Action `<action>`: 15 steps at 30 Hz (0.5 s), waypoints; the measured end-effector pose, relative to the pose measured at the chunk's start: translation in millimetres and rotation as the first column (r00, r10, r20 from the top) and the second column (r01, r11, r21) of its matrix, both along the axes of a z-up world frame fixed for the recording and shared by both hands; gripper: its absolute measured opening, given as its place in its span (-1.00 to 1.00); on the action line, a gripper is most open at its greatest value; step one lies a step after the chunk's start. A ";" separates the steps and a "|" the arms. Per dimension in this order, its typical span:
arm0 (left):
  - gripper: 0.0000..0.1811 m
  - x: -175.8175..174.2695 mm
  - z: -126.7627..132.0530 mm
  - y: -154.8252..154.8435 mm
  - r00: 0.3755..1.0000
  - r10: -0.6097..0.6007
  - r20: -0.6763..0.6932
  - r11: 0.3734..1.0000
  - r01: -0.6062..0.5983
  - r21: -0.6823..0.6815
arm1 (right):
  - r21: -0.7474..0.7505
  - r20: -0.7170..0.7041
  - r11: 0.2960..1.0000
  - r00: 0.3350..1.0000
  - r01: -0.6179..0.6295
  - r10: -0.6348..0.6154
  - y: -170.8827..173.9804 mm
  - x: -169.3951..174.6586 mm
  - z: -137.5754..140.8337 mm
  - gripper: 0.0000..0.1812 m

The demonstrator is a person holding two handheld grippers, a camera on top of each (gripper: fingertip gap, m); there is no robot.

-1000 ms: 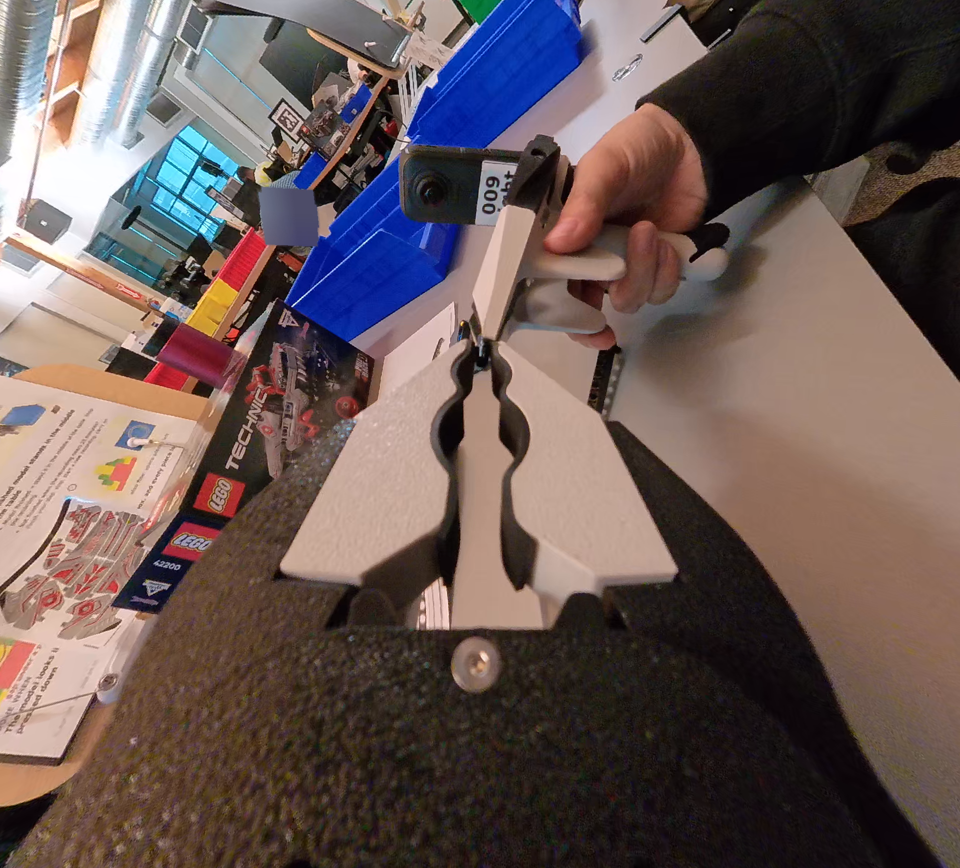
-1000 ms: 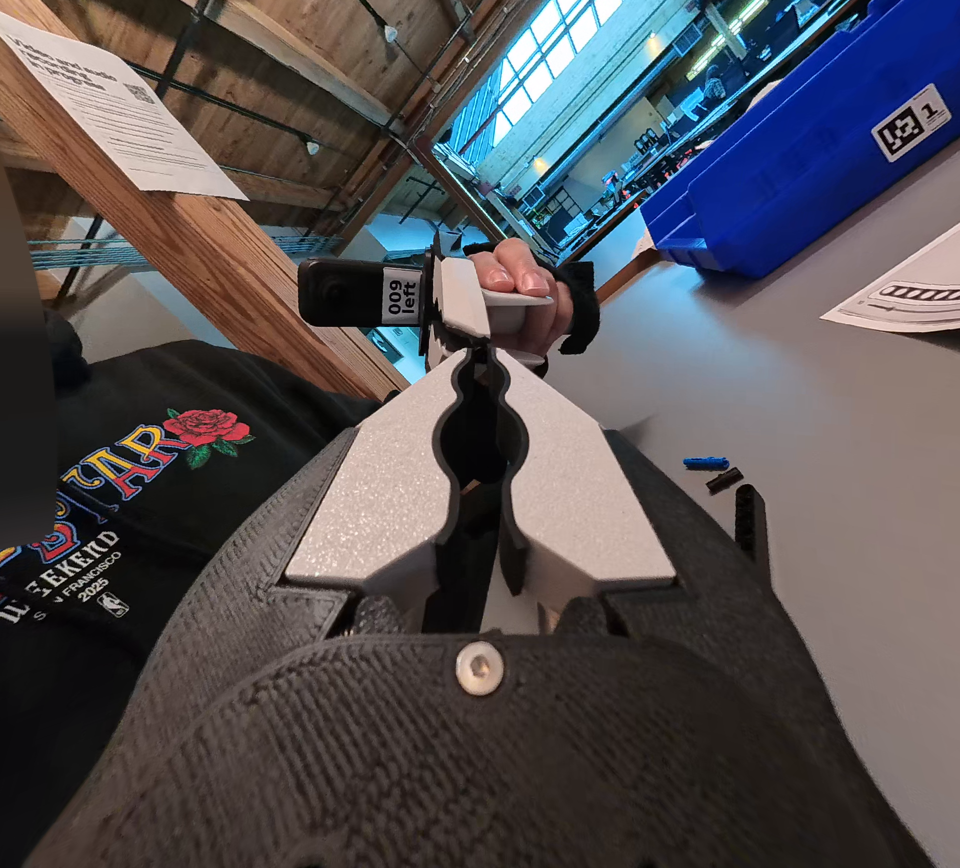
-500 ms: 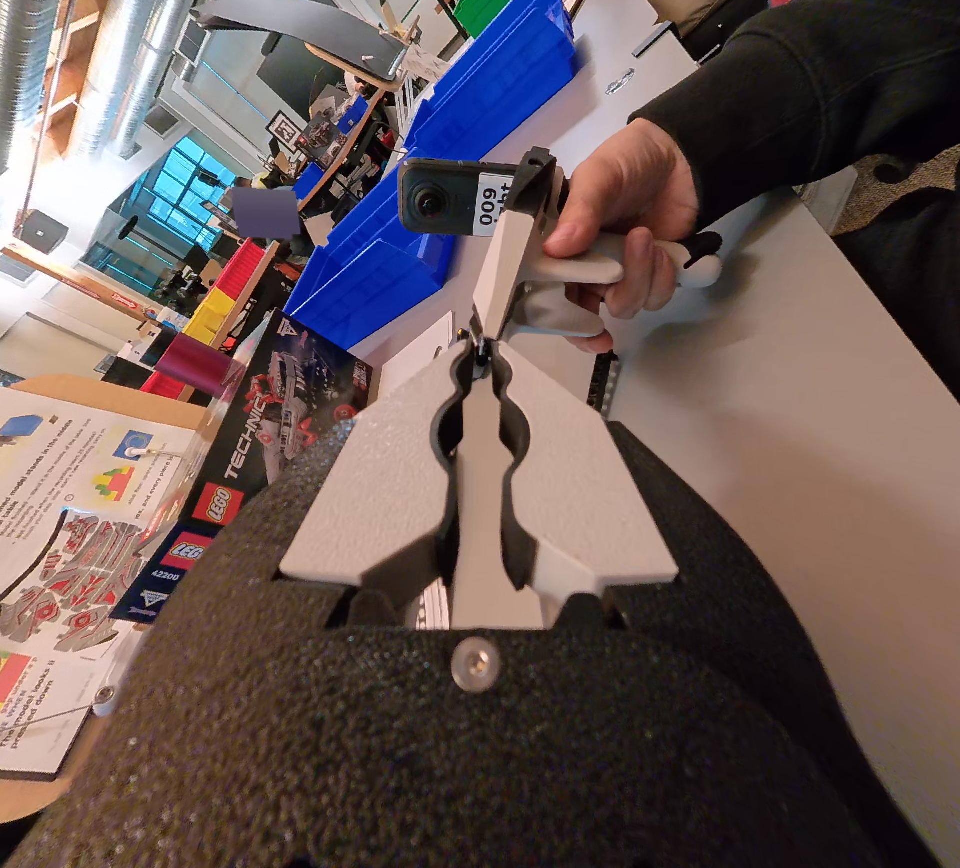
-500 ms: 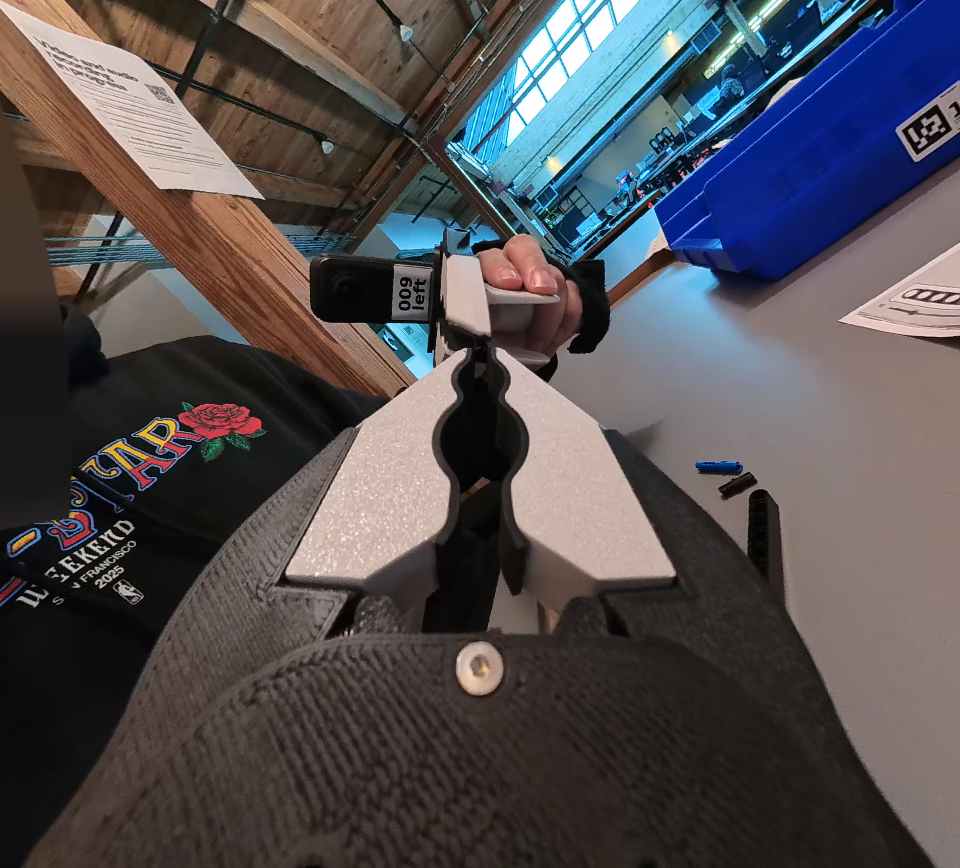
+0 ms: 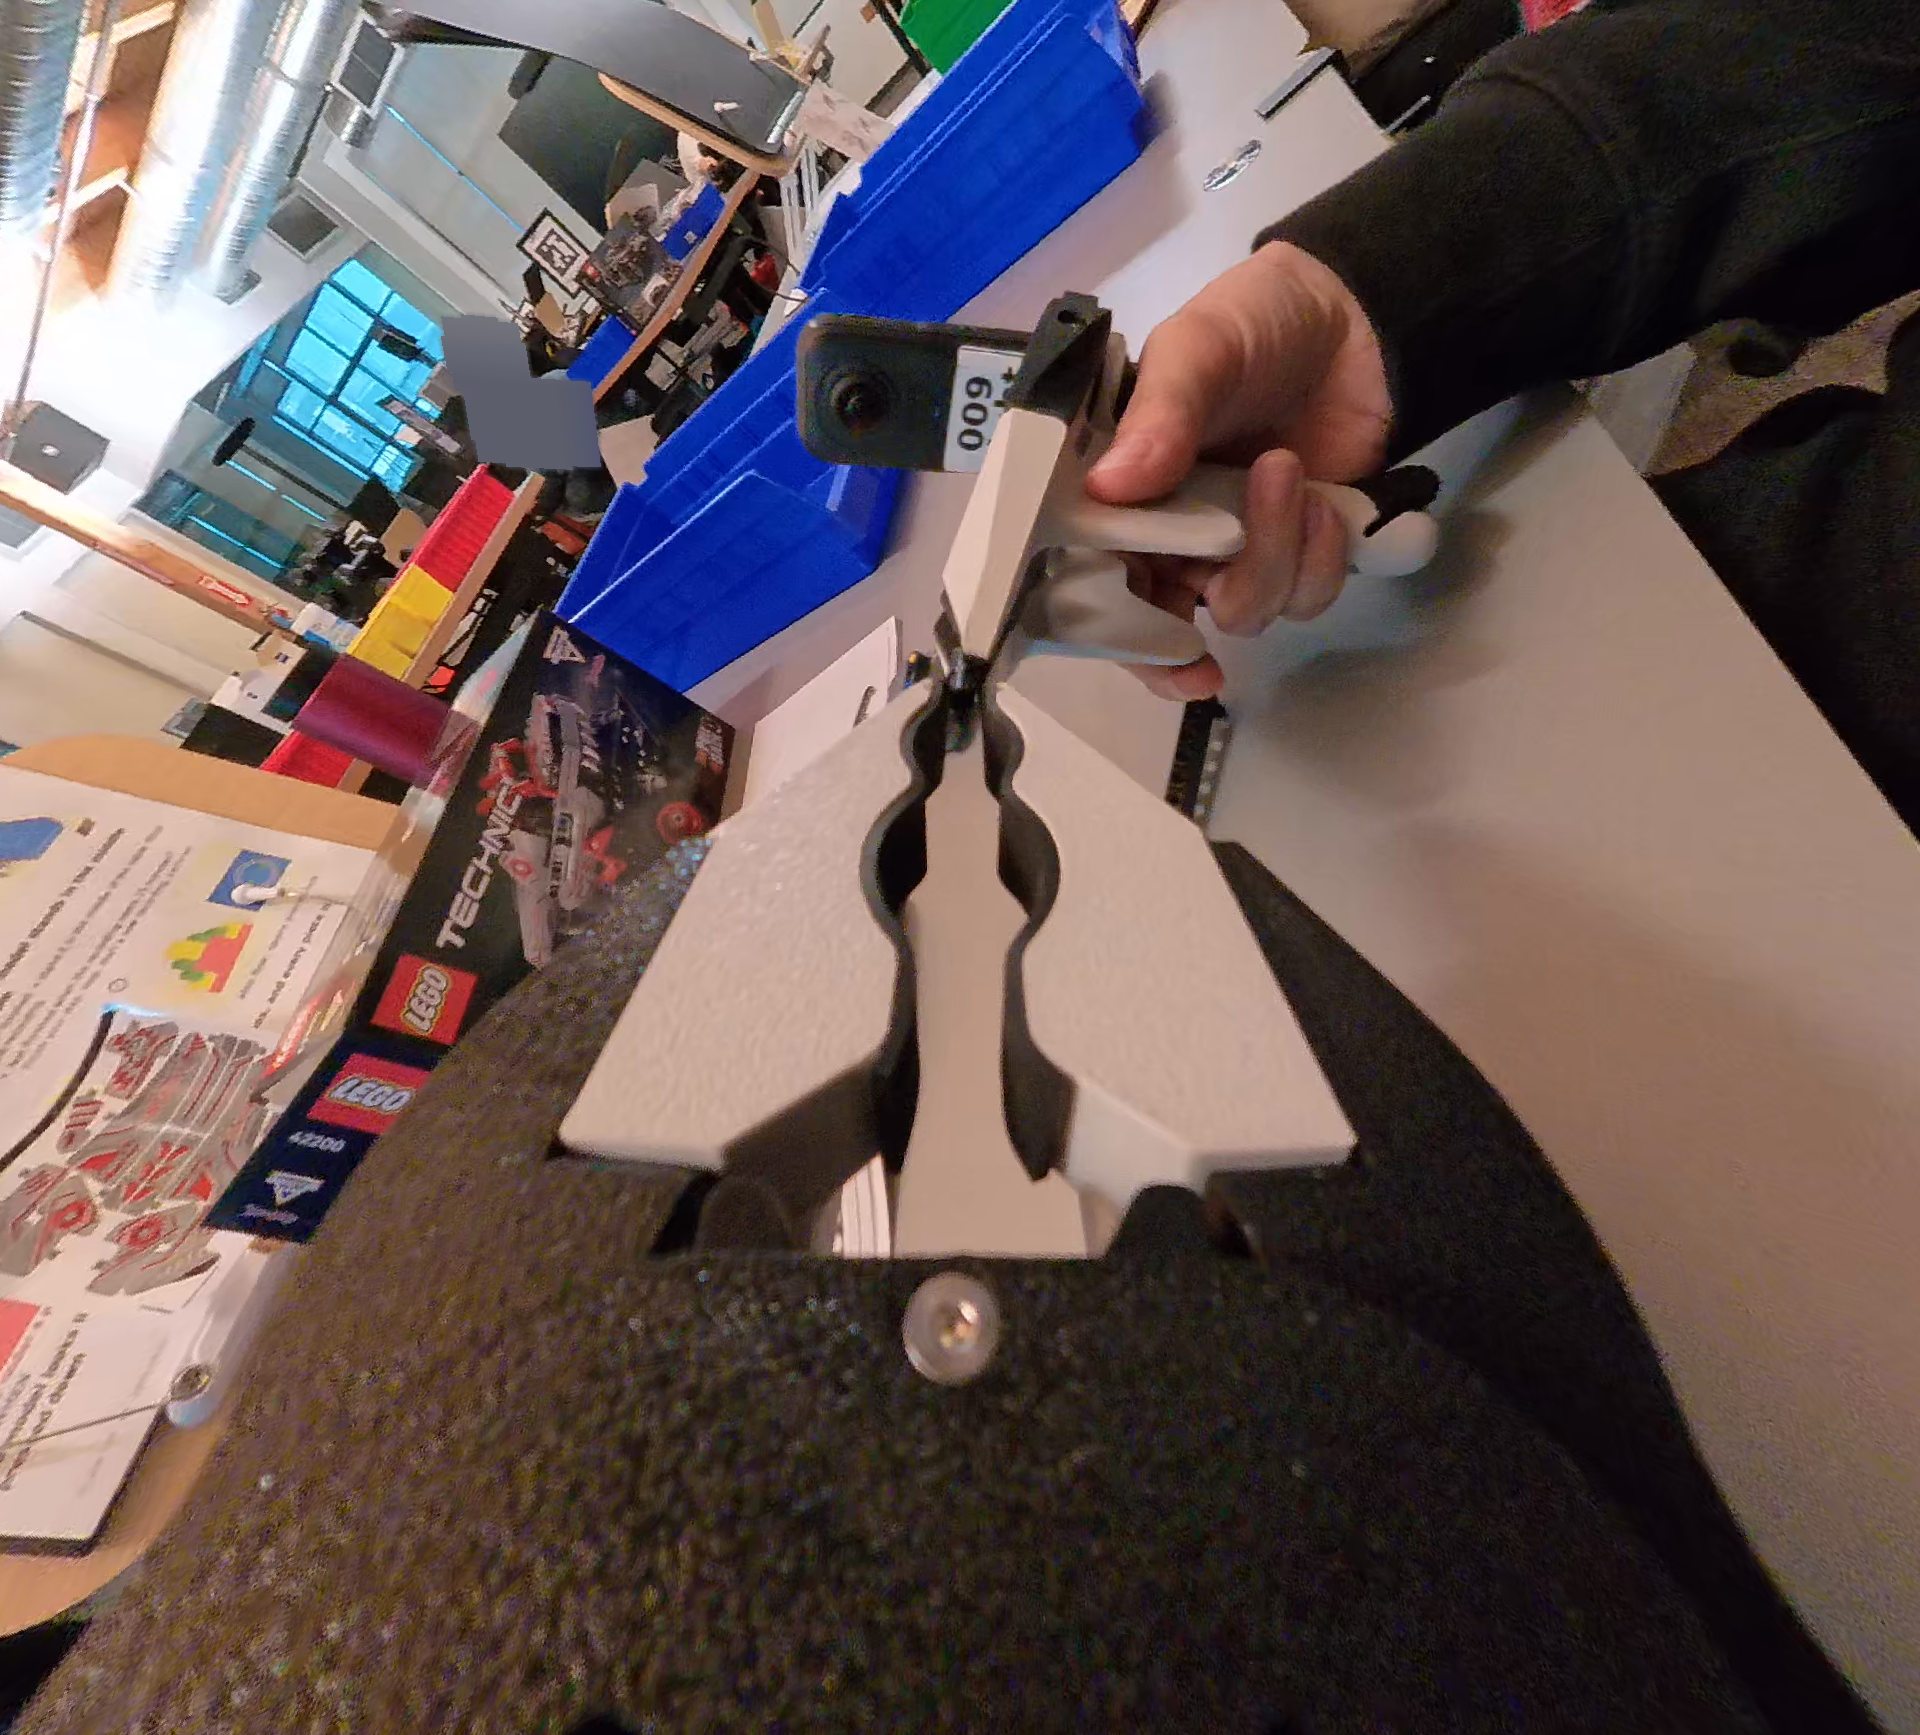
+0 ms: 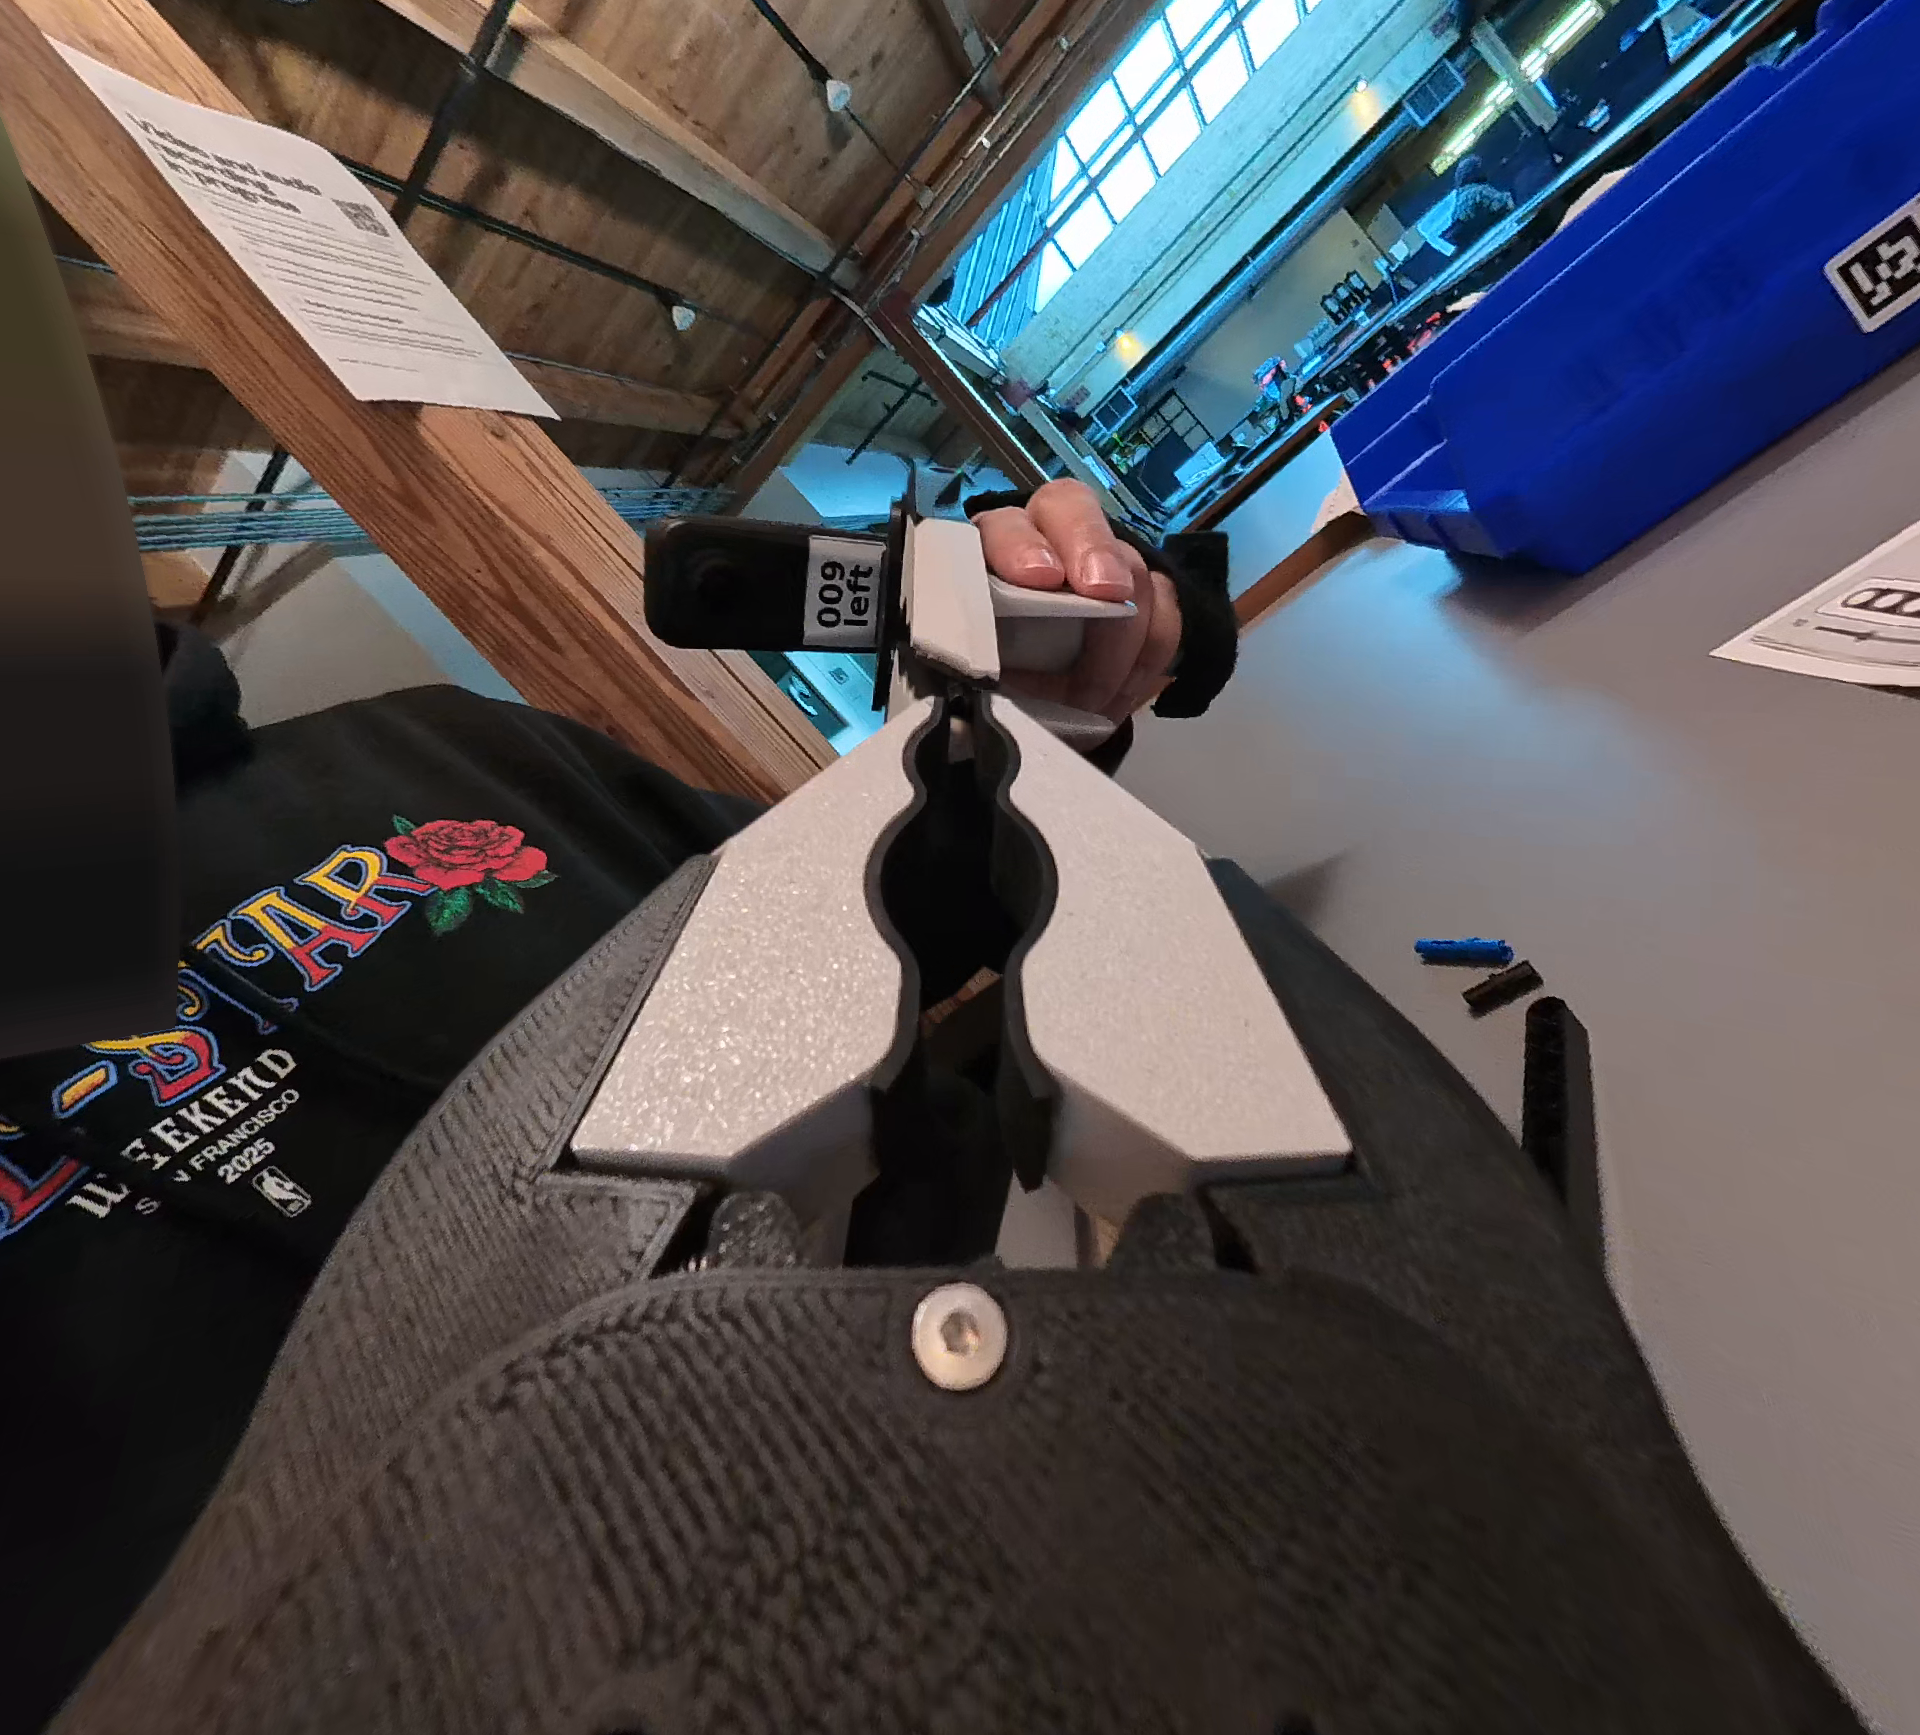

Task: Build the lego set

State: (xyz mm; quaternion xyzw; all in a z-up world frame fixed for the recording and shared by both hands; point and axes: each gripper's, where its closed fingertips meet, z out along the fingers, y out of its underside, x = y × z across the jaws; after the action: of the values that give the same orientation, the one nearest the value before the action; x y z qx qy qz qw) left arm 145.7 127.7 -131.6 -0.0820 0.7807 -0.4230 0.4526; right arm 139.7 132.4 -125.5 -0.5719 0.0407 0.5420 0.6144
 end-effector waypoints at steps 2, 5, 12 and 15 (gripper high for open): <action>-0.98 -0.4 0.3 -0.4 1.000 -0.005 -0.008 1.000 0.005 -0.005 | 0.003 0.014 1.000 1.000 -0.002 0.002 -0.8 -0.8 0.0 -0.97; -0.98 -0.5 2.4 -1.0 1.000 -0.005 0.007 1.000 0.005 -0.011 | 0.009 0.007 1.000 1.000 -0.002 0.002 -1.3 -0.7 2.1 -0.98; -0.97 -2.1 4.5 -1.3 1.000 -0.013 0.012 1.000 0.013 -0.028 | 0.018 -0.007 1.000 1.000 -0.010 0.010 -1.4 -1.5 3.4 -0.97; -0.97 -2.4 4.8 -1.3 1.000 -0.013 0.012 1.000 0.013 -0.029 | 0.016 -0.010 1.000 1.000 -0.012 0.013 -1.1 -1.9 3.1 -0.98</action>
State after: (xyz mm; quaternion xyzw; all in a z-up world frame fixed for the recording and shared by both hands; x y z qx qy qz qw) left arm 143.3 126.4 -126.7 -0.0810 0.7724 -0.4376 0.4533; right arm 137.8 131.3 -122.4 -0.5644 0.0359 0.5490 0.6155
